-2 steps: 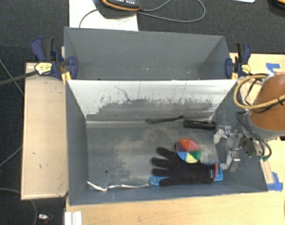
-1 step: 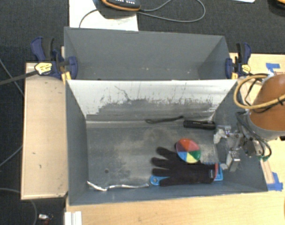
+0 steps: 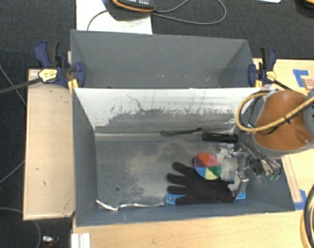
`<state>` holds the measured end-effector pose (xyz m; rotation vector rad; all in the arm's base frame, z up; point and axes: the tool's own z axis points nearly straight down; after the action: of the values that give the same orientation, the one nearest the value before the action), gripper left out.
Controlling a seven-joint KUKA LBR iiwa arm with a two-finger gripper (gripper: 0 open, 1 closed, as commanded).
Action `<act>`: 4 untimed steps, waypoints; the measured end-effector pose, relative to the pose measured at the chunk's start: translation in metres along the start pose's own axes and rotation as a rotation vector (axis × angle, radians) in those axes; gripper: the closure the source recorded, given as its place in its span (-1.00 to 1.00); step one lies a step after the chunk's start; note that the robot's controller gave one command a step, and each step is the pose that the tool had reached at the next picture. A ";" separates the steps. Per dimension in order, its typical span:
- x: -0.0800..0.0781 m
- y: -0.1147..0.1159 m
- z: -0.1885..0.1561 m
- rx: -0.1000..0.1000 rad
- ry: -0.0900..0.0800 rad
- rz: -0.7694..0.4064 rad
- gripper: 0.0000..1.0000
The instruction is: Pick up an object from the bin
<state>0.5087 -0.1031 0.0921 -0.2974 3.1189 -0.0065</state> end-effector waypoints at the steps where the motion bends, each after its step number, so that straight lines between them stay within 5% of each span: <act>1: 0.011 0.013 0.021 -0.005 0.001 -0.219 -1.00; 2: 0.006 0.034 0.019 -0.004 -0.003 -0.494 1.00; 4: 0.005 0.037 0.019 0.000 -0.004 -0.543 1.00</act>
Offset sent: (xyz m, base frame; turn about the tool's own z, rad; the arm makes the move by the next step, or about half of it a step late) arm -0.0147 0.0321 -0.0221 -0.4948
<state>0.4974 -0.0679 0.0729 -1.1222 2.9229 -0.0087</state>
